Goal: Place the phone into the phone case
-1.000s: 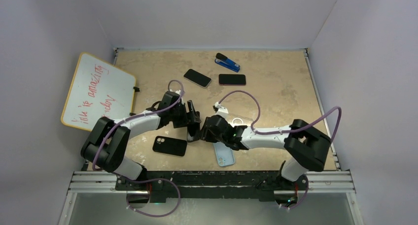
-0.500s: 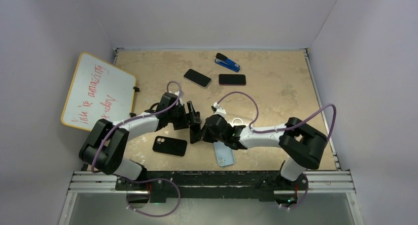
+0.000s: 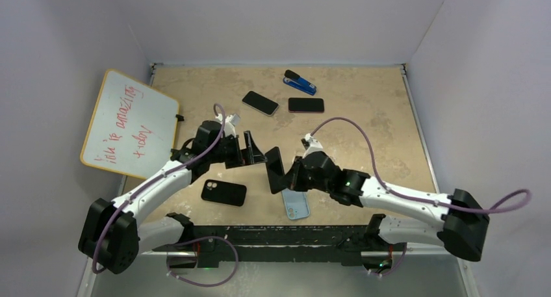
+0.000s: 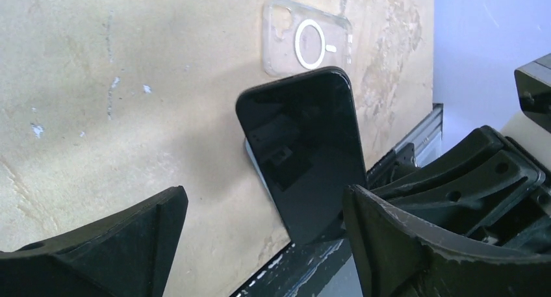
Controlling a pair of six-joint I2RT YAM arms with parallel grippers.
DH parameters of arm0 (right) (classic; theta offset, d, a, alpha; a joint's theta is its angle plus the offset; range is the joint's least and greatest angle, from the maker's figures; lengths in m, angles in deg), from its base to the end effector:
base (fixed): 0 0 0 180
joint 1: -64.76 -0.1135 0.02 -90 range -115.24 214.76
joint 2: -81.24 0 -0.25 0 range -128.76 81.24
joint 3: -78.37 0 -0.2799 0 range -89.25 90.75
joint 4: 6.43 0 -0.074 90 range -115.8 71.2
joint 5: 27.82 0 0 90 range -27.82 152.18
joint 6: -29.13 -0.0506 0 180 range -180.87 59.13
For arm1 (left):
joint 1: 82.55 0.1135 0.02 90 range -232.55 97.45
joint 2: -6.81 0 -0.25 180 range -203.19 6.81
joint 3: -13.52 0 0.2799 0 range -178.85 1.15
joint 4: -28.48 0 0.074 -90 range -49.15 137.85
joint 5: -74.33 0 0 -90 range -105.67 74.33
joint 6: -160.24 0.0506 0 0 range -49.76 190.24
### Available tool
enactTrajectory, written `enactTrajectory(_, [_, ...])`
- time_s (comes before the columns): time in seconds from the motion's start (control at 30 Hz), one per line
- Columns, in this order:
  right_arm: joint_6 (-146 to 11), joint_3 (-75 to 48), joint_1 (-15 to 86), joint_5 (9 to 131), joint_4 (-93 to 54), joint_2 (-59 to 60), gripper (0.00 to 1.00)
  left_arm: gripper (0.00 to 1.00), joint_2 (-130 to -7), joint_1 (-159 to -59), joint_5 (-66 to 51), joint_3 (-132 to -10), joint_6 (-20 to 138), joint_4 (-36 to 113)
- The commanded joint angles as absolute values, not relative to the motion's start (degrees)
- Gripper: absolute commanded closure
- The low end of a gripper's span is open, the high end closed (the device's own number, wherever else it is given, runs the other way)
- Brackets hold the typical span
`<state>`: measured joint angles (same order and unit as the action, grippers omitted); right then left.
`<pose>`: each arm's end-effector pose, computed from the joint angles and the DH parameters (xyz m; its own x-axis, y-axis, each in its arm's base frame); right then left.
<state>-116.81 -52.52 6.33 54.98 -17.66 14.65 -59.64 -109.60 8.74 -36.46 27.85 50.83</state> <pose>0.1607 0.2494 0.1992 -0.7935 0.2787 -0.5411 -0.2328 0.6824 0.6929 0.2417 -0.1469 0.1880 -0.8849 -0.2375 -0.4008 0.1413 0.6830 -0.7166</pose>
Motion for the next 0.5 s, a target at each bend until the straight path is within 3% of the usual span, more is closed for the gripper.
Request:
enactTrajectory(0.0, [-115.37, -54.02, 6.32, 57.84, -29.32, 23.13, 1.00, 0.09, -56.94, -111.08, 11.58, -37.30, 30.68, 52.45])
enactTrajectory(0.27, [-119.88, -59.24, 6.32, 54.73, -44.21, 37.83, 1.00, 0.18, -56.21, -117.51, 10.13, -30.64, 25.34, 42.37])
enactTrajectory(0.47, [-120.77, -62.58, 6.32, 57.89, -42.74, 42.29, 1.00, 0.24, -60.85, -121.01, 9.10, -27.98, 21.77, 34.10])
